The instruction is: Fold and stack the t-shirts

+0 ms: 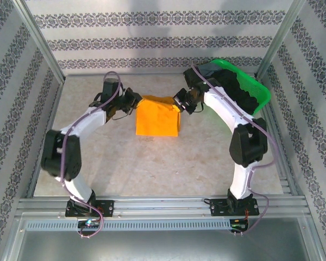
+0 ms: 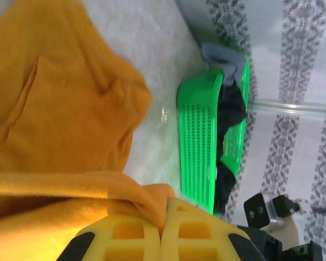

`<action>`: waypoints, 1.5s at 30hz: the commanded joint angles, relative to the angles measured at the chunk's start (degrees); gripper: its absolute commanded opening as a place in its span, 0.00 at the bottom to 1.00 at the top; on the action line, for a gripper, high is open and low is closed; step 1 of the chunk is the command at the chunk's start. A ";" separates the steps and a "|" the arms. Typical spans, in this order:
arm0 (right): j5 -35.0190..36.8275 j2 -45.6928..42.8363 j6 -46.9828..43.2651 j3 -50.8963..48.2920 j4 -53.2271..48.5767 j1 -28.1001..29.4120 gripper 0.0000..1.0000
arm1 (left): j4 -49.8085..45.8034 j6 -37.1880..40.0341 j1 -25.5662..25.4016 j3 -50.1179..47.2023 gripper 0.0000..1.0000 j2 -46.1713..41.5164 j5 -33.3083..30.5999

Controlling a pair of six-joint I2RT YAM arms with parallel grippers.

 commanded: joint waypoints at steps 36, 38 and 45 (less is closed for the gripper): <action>-4.86 -38.02 -7.96 -49.66 31.26 -3.28 0.62 | 36.85 -38.98 -26.76 -17.68 0.58 13.06 -25.74; -4.95 -38.69 -7.86 -50.29 31.03 -3.36 0.62 | 36.09 -39.03 -26.73 -15.97 0.47 15.12 -25.44; -4.89 -40.37 -7.87 -50.34 29.03 -3.89 0.61 | 34.17 -38.67 -24.74 -16.20 0.00 16.11 -27.87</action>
